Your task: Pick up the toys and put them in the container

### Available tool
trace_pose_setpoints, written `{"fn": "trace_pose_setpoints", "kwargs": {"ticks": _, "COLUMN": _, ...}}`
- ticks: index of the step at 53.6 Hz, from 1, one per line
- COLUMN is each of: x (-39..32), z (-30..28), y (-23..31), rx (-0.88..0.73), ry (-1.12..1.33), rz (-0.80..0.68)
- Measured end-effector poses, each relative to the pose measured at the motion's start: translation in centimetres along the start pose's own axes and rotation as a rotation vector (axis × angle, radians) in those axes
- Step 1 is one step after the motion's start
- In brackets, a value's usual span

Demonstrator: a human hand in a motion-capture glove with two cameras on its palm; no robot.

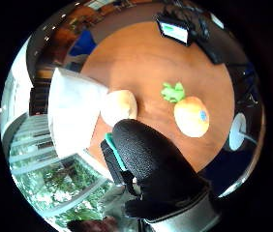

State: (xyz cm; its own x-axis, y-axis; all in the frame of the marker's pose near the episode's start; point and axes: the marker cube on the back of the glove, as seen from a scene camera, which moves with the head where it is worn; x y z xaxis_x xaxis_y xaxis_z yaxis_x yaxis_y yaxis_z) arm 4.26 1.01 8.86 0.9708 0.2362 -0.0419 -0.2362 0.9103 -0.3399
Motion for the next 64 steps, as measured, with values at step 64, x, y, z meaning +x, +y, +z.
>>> {"fn": "trace_pose_setpoints", "kwargs": {"ticks": 64, "x": -0.6, "z": 14.8, "y": -5.3, "rx": 0.143, "ry": -0.142, "rz": -0.017}}
